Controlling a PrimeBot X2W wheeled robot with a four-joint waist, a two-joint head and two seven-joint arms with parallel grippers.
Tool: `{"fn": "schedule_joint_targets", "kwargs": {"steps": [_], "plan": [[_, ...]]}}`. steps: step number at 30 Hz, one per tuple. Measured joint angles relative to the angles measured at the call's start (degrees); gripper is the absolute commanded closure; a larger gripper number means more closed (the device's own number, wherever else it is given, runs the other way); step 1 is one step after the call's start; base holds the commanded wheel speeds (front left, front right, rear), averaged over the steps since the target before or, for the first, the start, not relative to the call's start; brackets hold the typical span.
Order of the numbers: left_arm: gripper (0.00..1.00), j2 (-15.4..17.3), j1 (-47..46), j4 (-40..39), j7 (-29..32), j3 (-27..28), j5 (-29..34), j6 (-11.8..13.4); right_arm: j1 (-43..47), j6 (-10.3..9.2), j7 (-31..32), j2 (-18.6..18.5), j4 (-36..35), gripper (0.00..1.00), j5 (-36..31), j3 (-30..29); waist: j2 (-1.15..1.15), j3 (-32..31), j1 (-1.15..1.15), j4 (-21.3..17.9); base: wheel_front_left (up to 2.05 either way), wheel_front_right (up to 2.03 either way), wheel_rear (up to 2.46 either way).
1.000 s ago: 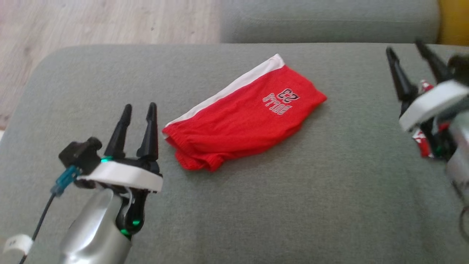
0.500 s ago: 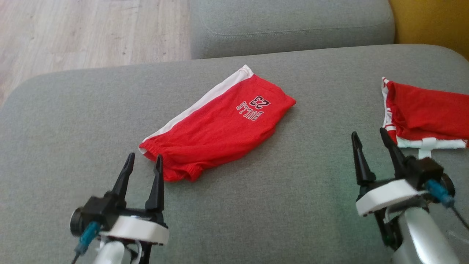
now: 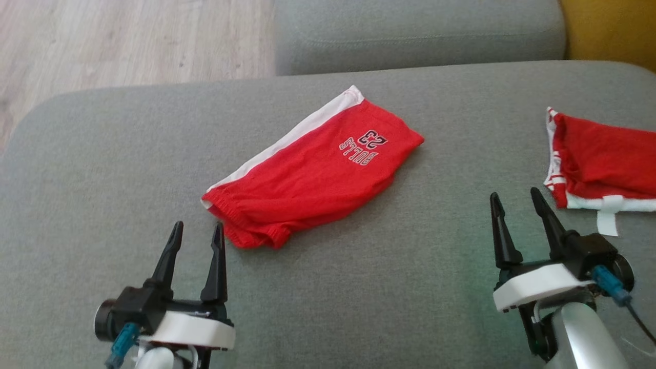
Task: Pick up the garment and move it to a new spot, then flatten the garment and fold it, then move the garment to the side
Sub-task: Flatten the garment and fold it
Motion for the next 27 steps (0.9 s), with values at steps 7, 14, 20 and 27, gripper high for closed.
{"fn": "schedule_joint_targets", "kwargs": {"steps": [7,14,20,27], "plan": [[0.00,-1.1,-1.6,0.2,0.0,0.4,0.6,-1.2,-3.7,0.00,0.2,0.0,3.5,0.00,7.2,0.3,0.00,2.7,0.01,2.5,0.00,0.00,0.00],[0.00,-1.5,-4.8,0.5,0.0,-0.4,1.0,-1.6,-12.8,0.00,6.1,-0.6,9.2,0.00,18.4,0.7,0.00,6.1,0.01,7.6,0.00,0.00,0.00],[0.00,-1.6,-6.0,1.2,0.0,-3.9,0.7,-1.7,-19.6,-0.01,15.6,-1.7,19.8,0.00,30.5,-2.5,0.00,8.9,0.01,13.9,0.00,0.00,0.00],[0.00,-1.6,-6.5,1.1,0.0,-5.9,-0.8,-1.7,-26.6,-0.02,22.9,-4.3,28.1,0.00,33.3,-5.0,0.00,11.1,0.00,19.2,0.00,0.00,0.00]]}}
